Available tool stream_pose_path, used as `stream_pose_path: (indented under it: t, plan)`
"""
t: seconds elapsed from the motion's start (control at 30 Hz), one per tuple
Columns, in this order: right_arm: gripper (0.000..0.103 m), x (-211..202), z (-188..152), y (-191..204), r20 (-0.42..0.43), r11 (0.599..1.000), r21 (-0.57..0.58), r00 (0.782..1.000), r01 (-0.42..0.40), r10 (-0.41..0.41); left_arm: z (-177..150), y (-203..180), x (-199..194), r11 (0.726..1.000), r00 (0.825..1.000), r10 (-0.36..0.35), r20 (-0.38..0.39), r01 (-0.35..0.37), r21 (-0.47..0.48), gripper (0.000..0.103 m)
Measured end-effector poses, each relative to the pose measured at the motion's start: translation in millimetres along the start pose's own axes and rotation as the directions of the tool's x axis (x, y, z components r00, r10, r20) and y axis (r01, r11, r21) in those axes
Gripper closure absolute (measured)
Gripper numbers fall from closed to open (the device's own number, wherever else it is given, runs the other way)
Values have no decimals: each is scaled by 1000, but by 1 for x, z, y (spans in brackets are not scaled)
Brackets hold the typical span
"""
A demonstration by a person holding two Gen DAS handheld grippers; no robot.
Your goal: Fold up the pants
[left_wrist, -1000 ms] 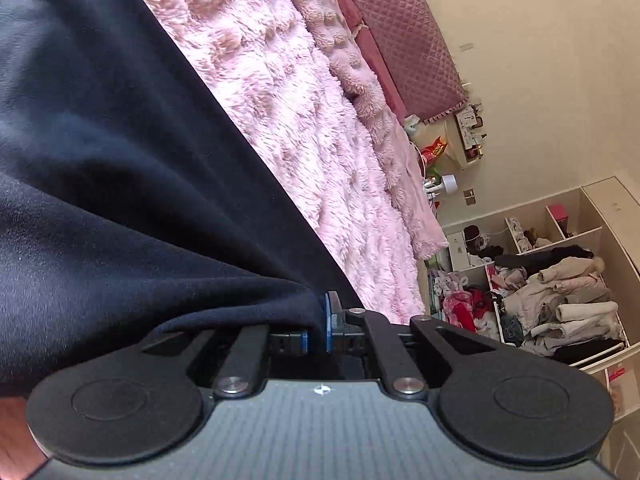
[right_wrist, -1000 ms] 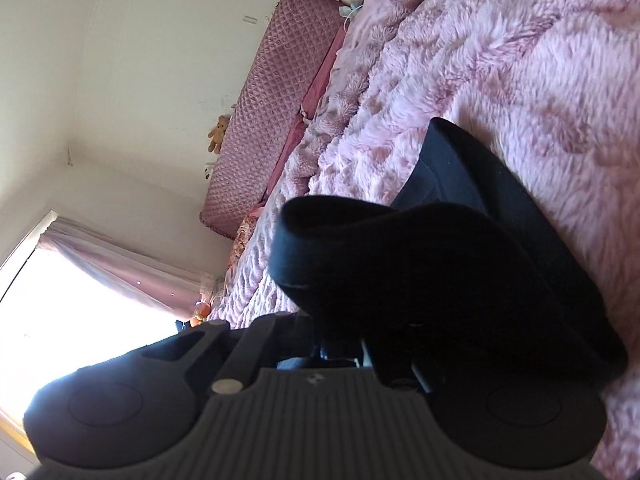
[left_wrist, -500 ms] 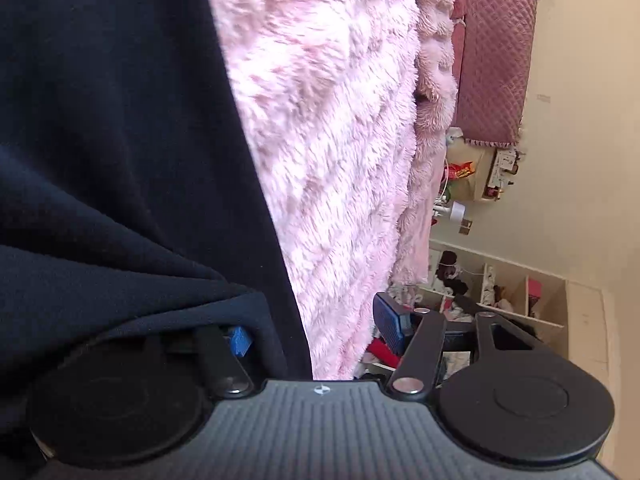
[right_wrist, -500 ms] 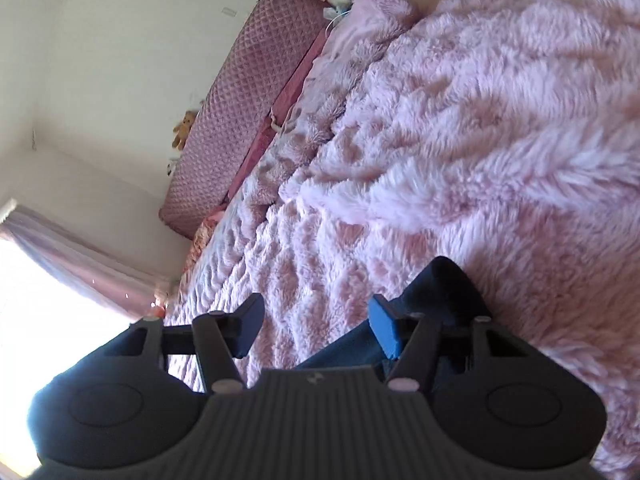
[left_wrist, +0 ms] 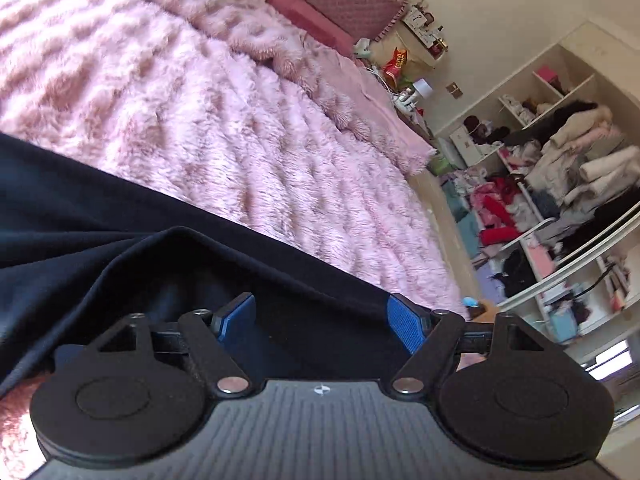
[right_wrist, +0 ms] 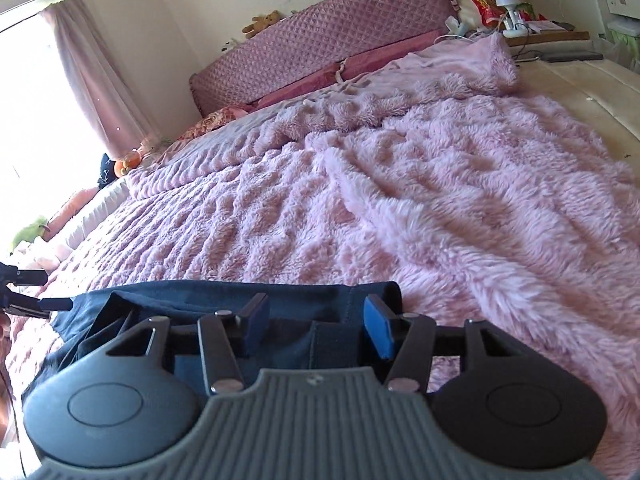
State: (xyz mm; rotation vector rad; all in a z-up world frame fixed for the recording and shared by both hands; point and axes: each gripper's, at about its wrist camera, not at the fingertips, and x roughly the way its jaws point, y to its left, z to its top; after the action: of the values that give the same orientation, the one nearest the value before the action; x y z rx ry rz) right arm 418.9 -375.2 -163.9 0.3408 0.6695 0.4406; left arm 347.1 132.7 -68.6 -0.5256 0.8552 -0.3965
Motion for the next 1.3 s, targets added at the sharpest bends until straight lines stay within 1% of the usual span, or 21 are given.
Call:
stream_pose_path:
  t: [0.07,0.17,0.23,0.3,0.4,0.47,0.5,0.6,0.63,0.7,0.73,0.77,0.8,0.83,0.87,0.9,0.97,1.03,1.1,1.23,1.3]
  plan:
    - [52,2,-3,3,-12,998,-55,1000,-19,18,-20,-20,-2,992,993,90,77,-96,82,16]
    - [52,7,-7,15,-40,974,-225,999,-10,0,-48,-36,11,984,981,139,137,-152,89,20]
    - [52,12,-4,12,-60,965,-263,998,-20,4,-64,-40,20,982,976,142,164,-159,99,21]
    - [50,16,0,7,-86,965,-258,996,-55,33,-82,-42,28,982,972,136,190,-158,105,23]
    - [38,25,7,5,-129,945,-306,988,-117,81,-101,-41,37,983,981,86,175,-112,145,23]
    - [21,35,11,9,-170,921,-371,984,-120,59,-107,-40,42,978,987,68,143,-95,188,24]
    - [20,44,14,9,-216,912,-387,975,-134,52,-110,-41,46,972,990,78,117,-102,211,24]
    - [31,65,23,6,-352,895,-373,930,-245,108,-114,-40,54,968,990,112,86,-128,216,27]
    - [40,69,25,9,-373,877,-395,920,-274,120,-113,-38,55,970,990,107,86,-124,210,27]
    - [49,75,27,15,-401,830,-468,910,-304,107,-115,-37,58,974,991,94,92,-111,199,27]
    - [57,79,28,15,-424,818,-483,901,-312,93,-115,-36,58,974,991,90,94,-107,199,27]
    - [72,84,30,13,-446,818,-480,891,-316,83,-118,-36,60,974,991,90,98,-108,199,27]
    - [77,87,32,8,-460,826,-467,884,-316,78,-119,-36,61,973,991,91,97,-110,201,27]
    - [89,88,38,1,-469,845,-434,879,-314,86,-121,-36,61,972,991,94,97,-112,205,27]
    - [93,88,42,-4,-474,860,-401,875,-317,102,-122,-36,61,971,991,95,97,-114,210,27]
    - [96,85,46,-9,-470,873,-369,874,-320,122,-122,-36,60,970,991,95,99,-114,214,27]
    - [101,77,46,-8,-450,865,-386,884,-320,125,-122,-36,59,971,991,91,100,-111,210,27]
    - [101,72,46,-6,-438,865,-388,889,-318,131,-122,-36,59,974,991,88,98,-107,200,27]
    - [102,64,49,-6,-398,867,-396,907,-302,134,-122,-34,58,976,992,85,96,-102,192,27]
    - [102,50,63,-6,-268,879,-416,955,-233,127,-121,-32,55,982,992,79,97,-94,166,27]
    - [102,51,64,-5,-259,876,-434,961,-208,100,-119,-33,53,984,992,78,96,-92,150,27]
